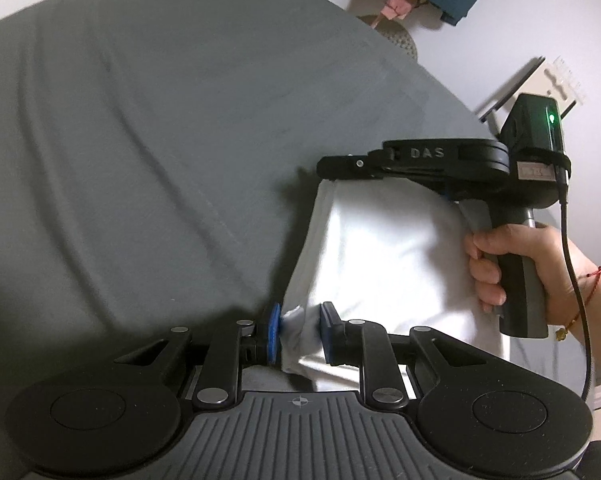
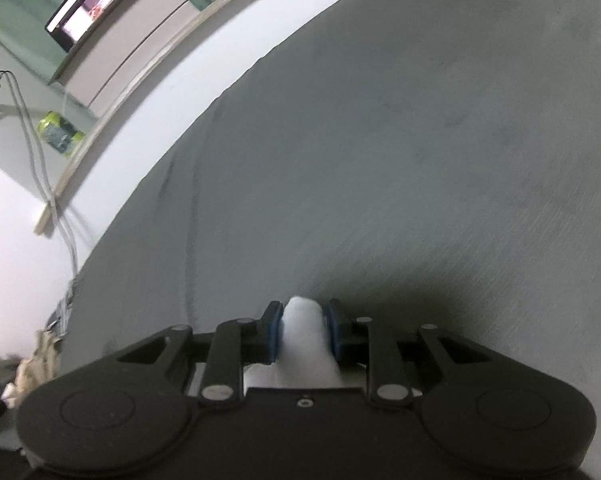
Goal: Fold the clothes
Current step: 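Grasp the shirt corner with the left gripper while the right gripper pinches the shirt, then release the shirt corner from the left gripper and lift it away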
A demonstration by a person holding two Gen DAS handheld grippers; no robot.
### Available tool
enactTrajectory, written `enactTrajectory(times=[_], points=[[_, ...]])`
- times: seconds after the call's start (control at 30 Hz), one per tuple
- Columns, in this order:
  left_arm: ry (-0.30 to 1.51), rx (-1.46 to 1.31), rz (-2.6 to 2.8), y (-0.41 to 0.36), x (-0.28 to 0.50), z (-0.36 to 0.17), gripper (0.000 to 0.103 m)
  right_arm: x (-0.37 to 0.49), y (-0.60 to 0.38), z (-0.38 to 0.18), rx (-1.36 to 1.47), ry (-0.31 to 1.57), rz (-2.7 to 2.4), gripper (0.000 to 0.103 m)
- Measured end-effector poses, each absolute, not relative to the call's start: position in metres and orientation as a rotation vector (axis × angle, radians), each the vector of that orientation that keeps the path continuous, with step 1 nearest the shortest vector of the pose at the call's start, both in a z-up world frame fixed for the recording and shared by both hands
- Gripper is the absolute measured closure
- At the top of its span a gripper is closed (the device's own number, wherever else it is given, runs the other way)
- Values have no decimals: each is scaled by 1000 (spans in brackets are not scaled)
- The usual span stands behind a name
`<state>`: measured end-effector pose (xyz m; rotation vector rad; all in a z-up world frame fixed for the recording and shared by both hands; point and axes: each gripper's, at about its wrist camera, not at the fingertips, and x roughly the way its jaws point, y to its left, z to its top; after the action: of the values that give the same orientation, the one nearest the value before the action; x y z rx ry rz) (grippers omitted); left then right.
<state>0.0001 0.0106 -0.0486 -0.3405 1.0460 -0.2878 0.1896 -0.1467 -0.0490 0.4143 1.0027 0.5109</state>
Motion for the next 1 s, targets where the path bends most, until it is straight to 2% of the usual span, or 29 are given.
enactTrajectory(times=[0.03, 0.07, 0.17, 0.23, 0.3, 0.37, 0.47, 0.57, 0.7, 0.93, 1.0], points=[[1051, -327, -283, 8, 0, -48, 82, 189, -146, -50, 415, 993, 498, 79], [1061, -318, -278, 6, 0, -47, 81, 189, -145, -50, 412, 983, 488, 74], [1067, -346, -276, 9, -2, -47, 81, 176, -146, -29, 347, 893, 475, 37], [1021, -369, -258, 14, -7, -37, 77, 156, -152, -3, 314, 782, 487, 26], [976, -391, -240, 19, -12, -27, 75, 127, -167, 24, 302, 672, 461, 7], [930, -413, -223, 24, -17, -17, 74, 90, -193, 43, 301, 581, 389, 0], [806, -456, -242, 23, -19, 1, 72, 40, -213, 43, 226, 568, 251, 0], [757, -522, -361, 8, -12, 1, 72, 2, -219, 23, 154, 596, 168, 5], [781, -492, -506, -39, 10, -8, 72, -27, -219, -5, 95, 652, 195, 30], [765, -446, -464, -69, 40, -44, 72, -45, -180, -11, -163, 620, 328, 31], [769, -414, -461, -72, 44, -58, 72, -41, -170, -20, -184, 655, 341, 28]])
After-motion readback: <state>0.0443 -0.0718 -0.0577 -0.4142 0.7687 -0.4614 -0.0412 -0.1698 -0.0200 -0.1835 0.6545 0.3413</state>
